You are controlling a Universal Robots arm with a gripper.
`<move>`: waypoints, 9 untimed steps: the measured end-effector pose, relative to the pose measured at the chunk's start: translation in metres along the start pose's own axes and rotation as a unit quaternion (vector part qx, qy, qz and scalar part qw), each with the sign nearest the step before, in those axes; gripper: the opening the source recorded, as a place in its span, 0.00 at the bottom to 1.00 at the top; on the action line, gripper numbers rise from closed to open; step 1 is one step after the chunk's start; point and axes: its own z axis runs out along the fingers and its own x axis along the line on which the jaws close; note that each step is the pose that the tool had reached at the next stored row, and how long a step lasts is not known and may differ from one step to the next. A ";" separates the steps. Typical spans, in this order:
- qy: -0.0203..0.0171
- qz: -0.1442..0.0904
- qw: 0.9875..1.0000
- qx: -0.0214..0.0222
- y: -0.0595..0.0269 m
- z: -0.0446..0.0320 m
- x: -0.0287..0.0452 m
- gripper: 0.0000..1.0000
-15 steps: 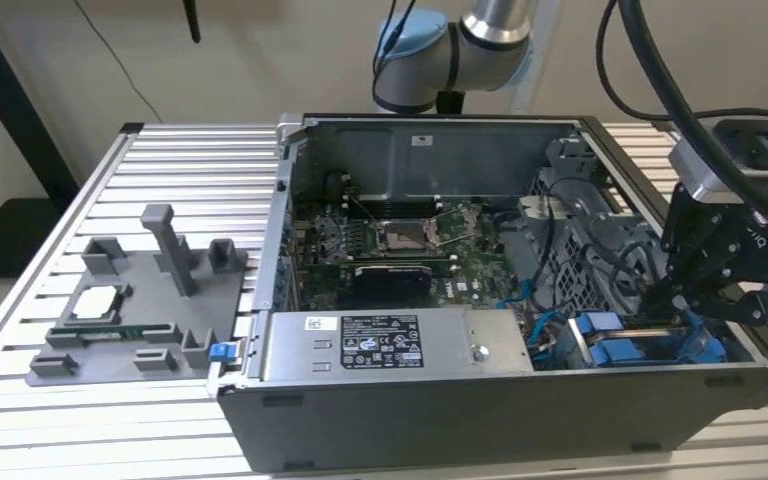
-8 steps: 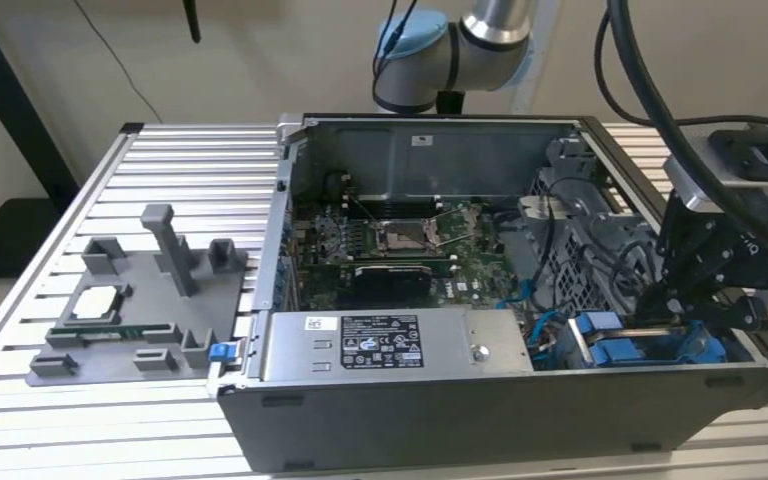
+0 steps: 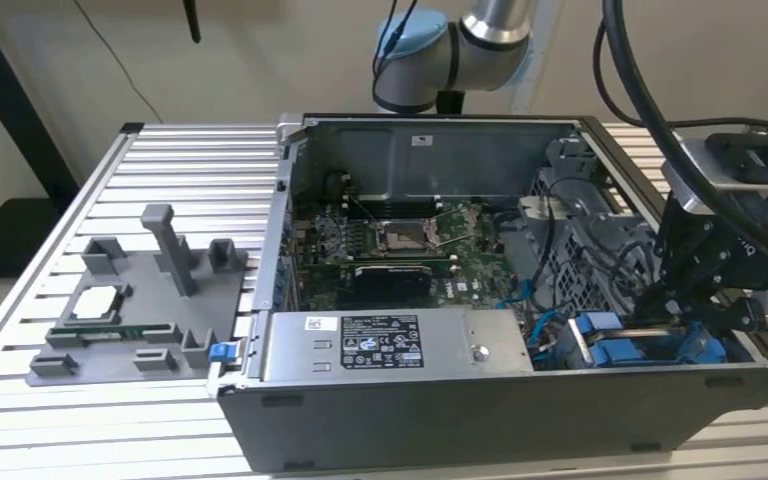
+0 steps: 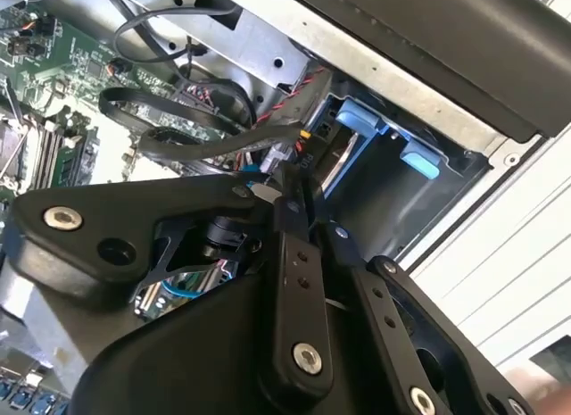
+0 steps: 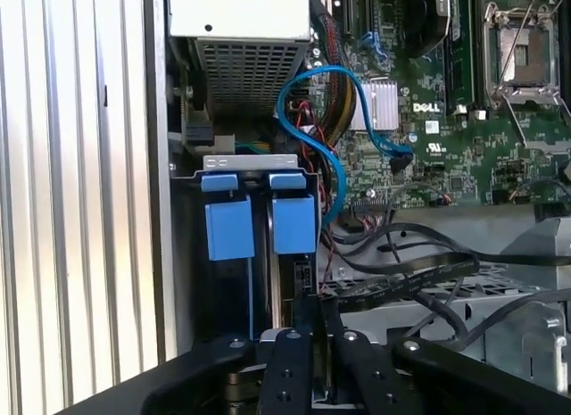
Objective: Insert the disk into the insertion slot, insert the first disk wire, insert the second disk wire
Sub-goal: 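Insert the second disk wire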
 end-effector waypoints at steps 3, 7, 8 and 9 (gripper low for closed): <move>-0.006 0.000 1.000 -0.001 0.0000 -0.0006 0.0001 1.00; -0.010 -0.001 1.000 -0.001 0.0009 -0.0125 -0.0019 1.00; -0.011 -0.001 1.000 -0.001 0.0012 -0.0161 -0.0025 1.00; -0.011 -0.001 1.000 -0.001 0.0015 -0.0200 -0.0031 1.00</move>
